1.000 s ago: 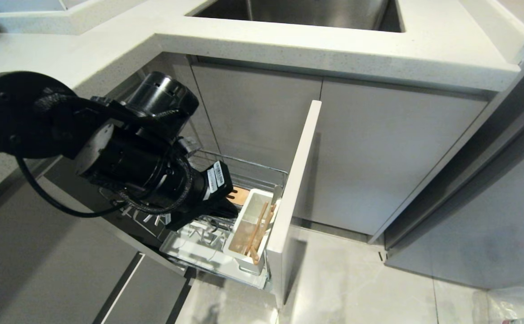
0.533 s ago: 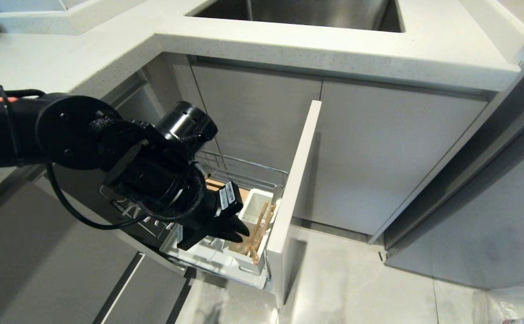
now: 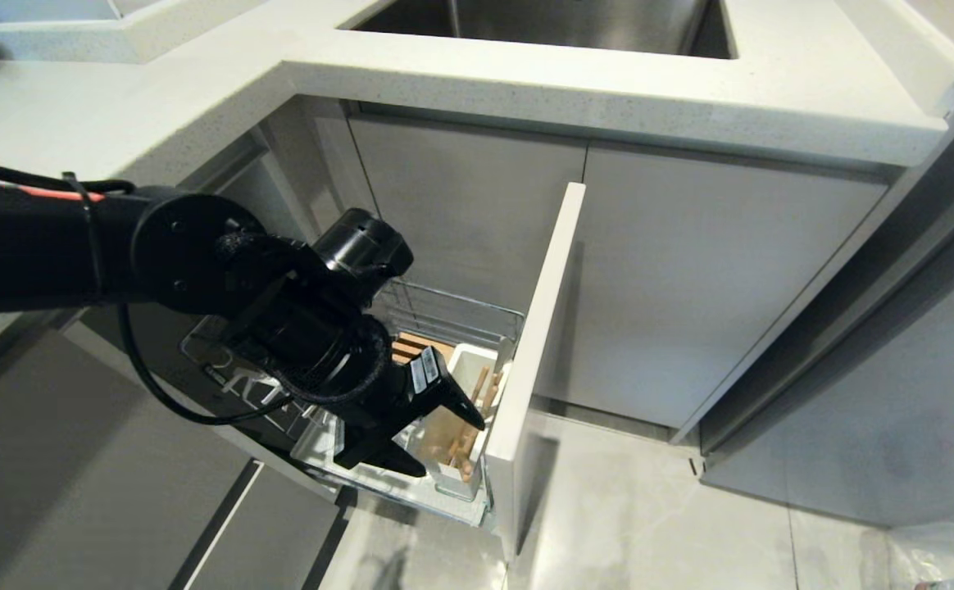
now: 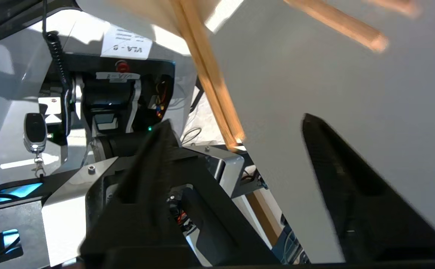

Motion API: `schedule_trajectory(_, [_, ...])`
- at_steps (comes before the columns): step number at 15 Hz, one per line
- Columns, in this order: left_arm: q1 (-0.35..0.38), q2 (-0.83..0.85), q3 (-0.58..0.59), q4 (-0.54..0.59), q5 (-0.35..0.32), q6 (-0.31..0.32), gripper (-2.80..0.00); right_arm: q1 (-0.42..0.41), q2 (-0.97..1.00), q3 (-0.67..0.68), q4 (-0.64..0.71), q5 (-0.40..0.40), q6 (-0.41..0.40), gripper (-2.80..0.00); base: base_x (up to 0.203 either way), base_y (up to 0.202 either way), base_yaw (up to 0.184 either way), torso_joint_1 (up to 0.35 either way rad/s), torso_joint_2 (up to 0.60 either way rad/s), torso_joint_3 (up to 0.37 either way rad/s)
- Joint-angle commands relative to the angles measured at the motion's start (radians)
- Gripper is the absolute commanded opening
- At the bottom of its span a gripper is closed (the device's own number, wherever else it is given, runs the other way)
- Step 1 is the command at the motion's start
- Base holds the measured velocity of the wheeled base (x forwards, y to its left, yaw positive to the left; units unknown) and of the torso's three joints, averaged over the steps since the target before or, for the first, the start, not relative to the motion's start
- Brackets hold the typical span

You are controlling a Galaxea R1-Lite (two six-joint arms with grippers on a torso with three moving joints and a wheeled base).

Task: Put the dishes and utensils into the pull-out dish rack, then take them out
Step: Take the chopsticks out of the cupboard

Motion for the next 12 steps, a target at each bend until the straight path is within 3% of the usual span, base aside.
schedule_trajectory(1, [0.004,0.043,-0.001,0.003,-0.002,-0.006,0.00,0.000,0.000,0.002,0.000,0.000,-0.001,-2.80,0.000,0.000,0.000,0.000,0.00,0.000])
schedule_trajectory(9, [-0.016,0.124,-0.010,0.005,-0.006,-0.028,0.00,0.000,0.000,0.002,0.000,0.000,0.000,-2.80,0.000,0.000,0.000,0.000,0.00,0.000])
schedule_trajectory(12, [-0.020,0.136,-0.009,0.008,-0.077,-0.035,0.00,0.000,0.000,0.002,0.000,0.000,0.001,-2.80,0.000,0.000,0.000,0.000,0.00,0.000])
